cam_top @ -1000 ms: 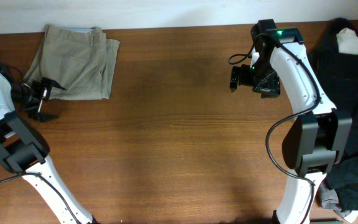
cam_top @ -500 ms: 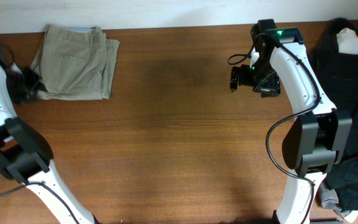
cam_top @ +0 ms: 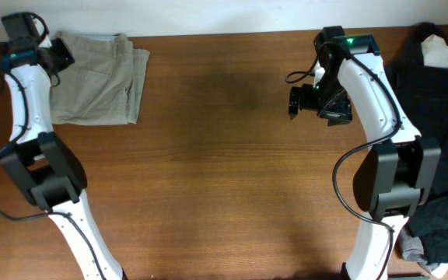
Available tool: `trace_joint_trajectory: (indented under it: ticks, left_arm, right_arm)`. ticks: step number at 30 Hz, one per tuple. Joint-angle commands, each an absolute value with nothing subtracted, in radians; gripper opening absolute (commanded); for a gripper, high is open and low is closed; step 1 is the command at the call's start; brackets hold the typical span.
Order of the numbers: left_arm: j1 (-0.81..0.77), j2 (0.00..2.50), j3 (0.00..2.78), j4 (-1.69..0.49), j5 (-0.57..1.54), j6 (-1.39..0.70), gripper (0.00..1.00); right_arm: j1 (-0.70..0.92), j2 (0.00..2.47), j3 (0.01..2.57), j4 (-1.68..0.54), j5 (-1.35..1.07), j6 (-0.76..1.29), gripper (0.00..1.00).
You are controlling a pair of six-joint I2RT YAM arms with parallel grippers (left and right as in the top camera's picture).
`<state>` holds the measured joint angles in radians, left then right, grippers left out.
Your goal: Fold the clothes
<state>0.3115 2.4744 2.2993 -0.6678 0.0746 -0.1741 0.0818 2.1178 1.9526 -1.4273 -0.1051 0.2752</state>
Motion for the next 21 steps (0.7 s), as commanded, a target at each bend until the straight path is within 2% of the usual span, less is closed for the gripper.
trace_joint_trajectory:
  ticks: [1,21]
  left_arm:
    - [0.318,2.567,2.293,-0.642,0.059,-0.15,0.01]
    - [0.401,2.73,2.293,-0.643,0.044,-0.14,0.02]
  right_arm:
    - [0.078,2.1,1.962,-1.445,-0.1,0.266,0.99]
    - [0.078,2.1,1.962,-1.483,-0.104,0.27,0.99]
